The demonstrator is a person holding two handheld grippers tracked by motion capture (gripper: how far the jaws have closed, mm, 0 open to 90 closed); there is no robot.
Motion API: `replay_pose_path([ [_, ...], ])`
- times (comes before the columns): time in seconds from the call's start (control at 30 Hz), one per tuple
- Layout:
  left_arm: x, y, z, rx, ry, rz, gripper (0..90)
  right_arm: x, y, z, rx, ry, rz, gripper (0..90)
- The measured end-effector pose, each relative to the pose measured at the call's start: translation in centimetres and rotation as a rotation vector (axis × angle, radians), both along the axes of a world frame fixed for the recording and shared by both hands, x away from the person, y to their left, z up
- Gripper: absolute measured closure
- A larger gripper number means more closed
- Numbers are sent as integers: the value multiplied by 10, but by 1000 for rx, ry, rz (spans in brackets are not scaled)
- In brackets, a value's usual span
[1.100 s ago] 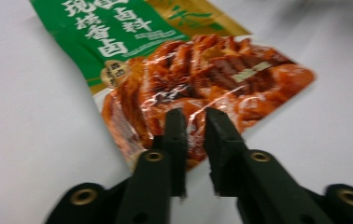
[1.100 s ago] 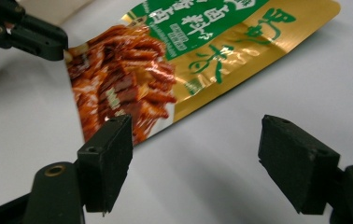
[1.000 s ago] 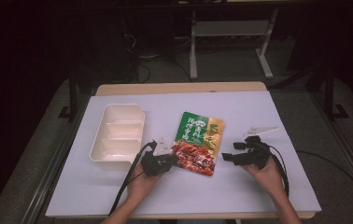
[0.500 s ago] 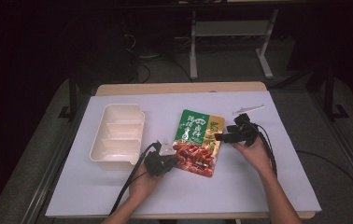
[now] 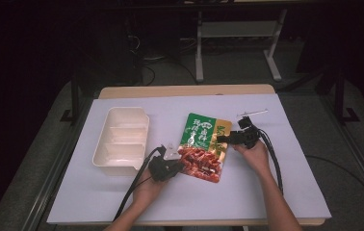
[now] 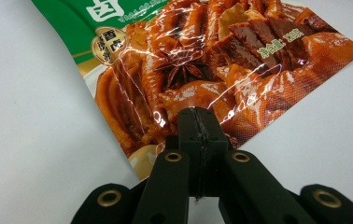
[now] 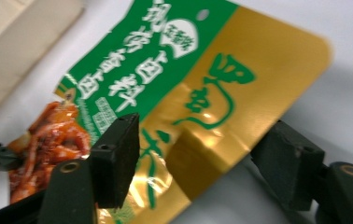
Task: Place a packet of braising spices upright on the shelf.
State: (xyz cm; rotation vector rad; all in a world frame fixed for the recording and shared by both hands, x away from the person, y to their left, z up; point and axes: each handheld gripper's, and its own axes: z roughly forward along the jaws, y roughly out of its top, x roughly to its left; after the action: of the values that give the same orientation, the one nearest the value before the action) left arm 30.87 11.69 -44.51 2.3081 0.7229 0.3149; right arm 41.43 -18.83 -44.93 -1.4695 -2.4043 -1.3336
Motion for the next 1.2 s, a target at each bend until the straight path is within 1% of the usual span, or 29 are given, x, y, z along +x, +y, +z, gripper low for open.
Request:
replay_pose_path([
  [0.07,0,0,0,0,0,1,898,-1,2,-1,11,1,7,349],
  [0.1,0,0,0,0,-1,0,899,-2,2,0,41,5,17,404],
  [0.13,0,0,0,0,0,0,898,-3,2,1,54,6,19,431],
  [0.2,0,0,0,0,0,1,898,-5,2,4,81,-7,39,487],
  [0.23,0,0,0,0,0,1,898,-6,3,6,77,-16,47,531],
  [0.3,0,0,0,-1,1,2,898,-8,4,9,88,-32,70,600],
  [0.33,0,0,0,-1,1,2,898,-8,5,10,96,-34,87,625],
  [0.37,0,0,0,-1,1,2,898,-8,5,10,96,-34,87,625],
  [0.4,0,0,0,-1,2,2,898,-9,6,10,100,-32,100,671],
  [0.43,0,0,0,-1,3,3,898,-8,10,8,88,-24,123,705],
  [0.53,0,0,0,-1,2,3,898,-7,13,4,74,-10,131,718],
  [0.57,0,0,0,-2,3,3,898,-6,16,-2,62,4,129,717],
  [0.67,0,0,0,-2,2,3,898,-4,18,-6,58,13,124,725],
  [0.73,0,0,0,-3,0,3,898,-3,21,-9,46,20,117,755],
  [0.77,0,0,0,-5,-1,3,898,-3,22,-10,38,17,117,778],
  [0.87,0,1,-1,-12,1,4,897,-2,22,-10,39,14,110,826],
  [0.9,0,1,-1,-24,3,9,897,-2,21,-9,39,14,109,849],
  [0.93,0,1,-1,-24,3,9,897,-2,21,-9,39,14,109,849],
  [0.97,0,2,-1,-28,6,11,896,-2,21,-8,43,9,111,882],
  [1.0,0,2,-1,-31,5,11,896,-2,21,-8,43,9,111,882],
  [1.07,0,2,-1,-38,6,7,867,-4,22,-5,40,-3,111,889],
  [1.1,0,3,0,-42,17,-2,859,-4,21,-3,44,-11,112,891],
  [1.17,-2,5,2,-49,13,-9,844,-6,21,1,53,-21,110,892],
  [1.2,-3,6,4,-65,12,-13,841,-7,21,3,56,-28,111,892],
])
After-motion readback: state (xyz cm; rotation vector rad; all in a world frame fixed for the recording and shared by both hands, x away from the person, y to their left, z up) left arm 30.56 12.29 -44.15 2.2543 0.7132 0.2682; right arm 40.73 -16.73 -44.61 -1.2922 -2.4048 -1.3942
